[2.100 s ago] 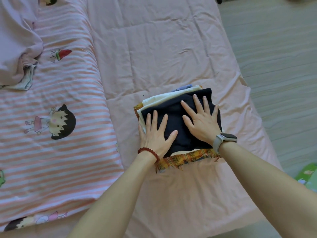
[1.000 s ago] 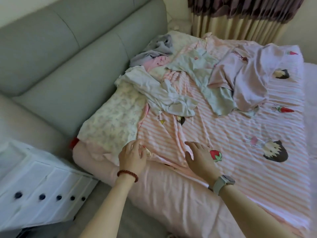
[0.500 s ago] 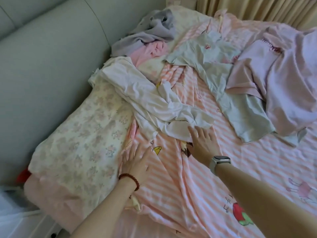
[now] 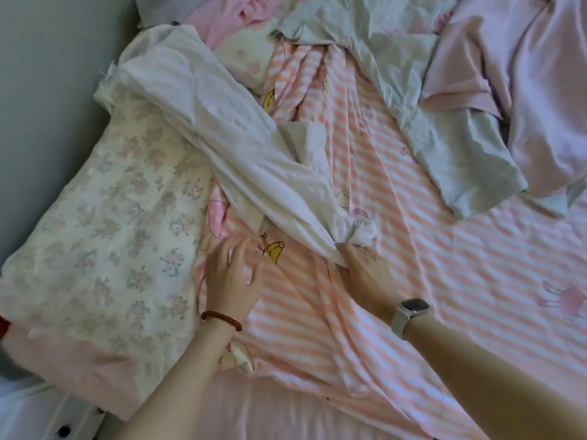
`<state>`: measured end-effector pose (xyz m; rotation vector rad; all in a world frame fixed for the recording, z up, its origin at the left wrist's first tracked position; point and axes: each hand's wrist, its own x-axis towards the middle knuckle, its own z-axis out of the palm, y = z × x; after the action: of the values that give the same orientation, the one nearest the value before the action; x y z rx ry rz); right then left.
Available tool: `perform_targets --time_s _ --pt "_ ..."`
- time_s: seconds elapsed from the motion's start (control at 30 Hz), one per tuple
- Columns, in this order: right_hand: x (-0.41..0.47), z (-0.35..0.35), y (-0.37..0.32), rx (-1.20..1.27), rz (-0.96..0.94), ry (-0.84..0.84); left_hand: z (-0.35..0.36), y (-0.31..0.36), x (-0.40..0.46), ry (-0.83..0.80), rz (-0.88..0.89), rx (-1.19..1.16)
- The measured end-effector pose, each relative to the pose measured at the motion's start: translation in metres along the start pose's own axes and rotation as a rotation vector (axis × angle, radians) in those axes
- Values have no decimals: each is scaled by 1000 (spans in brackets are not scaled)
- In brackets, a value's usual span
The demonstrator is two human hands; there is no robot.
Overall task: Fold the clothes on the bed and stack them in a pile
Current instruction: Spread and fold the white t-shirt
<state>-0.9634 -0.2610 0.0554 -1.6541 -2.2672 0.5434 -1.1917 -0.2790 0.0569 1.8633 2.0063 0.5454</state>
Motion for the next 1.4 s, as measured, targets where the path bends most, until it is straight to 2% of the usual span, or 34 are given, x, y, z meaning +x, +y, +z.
perform_targets --time_s 0.07,0.13,0.23,0.33,0.4,0.43,0.5,0.57,0.67,0.7,0.77,0.8,0.87,0.9,0.93,0.97,1.0,1.1,1.13,1.2,1.27,1.33,1.4 --pt "-31 1 -16 92 86 26 -5 14 1 46 103 17" --pt "-59 -2 -23 107 148 52 -8 25 9 24 240 67" --pt "-109 -11 -16 82 289 63 -6 36 28 -187 340 253" --pt "-164 -24 4 104 622 99 -3 39 47 -377 363 511" --pt "-196 -32 15 62 823 80 0 49 55 -446 401 588" --pt "-209 -34 18 16 861 41 2 58 56 -489 429 589" --pt "-230 -33 19 -85 823 -59 9 78 46 -534 500 521" --pt "-240 -33 10 -184 808 -193 11 93 28 -507 535 426" --pt "-238 -30 0 -124 777 -287 0 97 3 -404 565 227" --pt "-230 -32 -6 -54 739 -259 -7 95 -8 -402 619 166" --pt "-210 -35 -20 108 646 -74 -21 85 -36 -430 718 56" --pt "-196 -37 -24 163 604 20 -26 78 -54 -519 719 11" --pt "-167 -36 -31 183 531 75 -32 60 -88 -747 616 -15" --pt "-155 -33 -35 162 493 23 -34 50 -102 -840 542 -14" --pt "-143 -28 -40 139 451 -64 -37 41 -111 -865 483 -24" --pt "-133 -19 -44 107 413 -159 -40 35 -114 -820 467 -39" --pt "-127 -10 -49 61 384 -245 -43 30 -113 -709 487 -53" --pt "-125 15 -61 -104 352 -412 -49 27 -85 -248 560 -9" --pt "-129 20 -64 -135 356 -432 -50 29 -71 -170 540 36" --pt "-140 24 -66 -131 356 -444 -45 34 -39 -171 450 174" --pt "-151 20 -64 -2 383 -461 -35 40 -14 -337 289 259" --pt "-160 9 -63 195 439 -469 -22 45 -7 -448 100 233" --pt "-165 -2 -66 369 480 -384 -15 53 -18 -448 -12 112"
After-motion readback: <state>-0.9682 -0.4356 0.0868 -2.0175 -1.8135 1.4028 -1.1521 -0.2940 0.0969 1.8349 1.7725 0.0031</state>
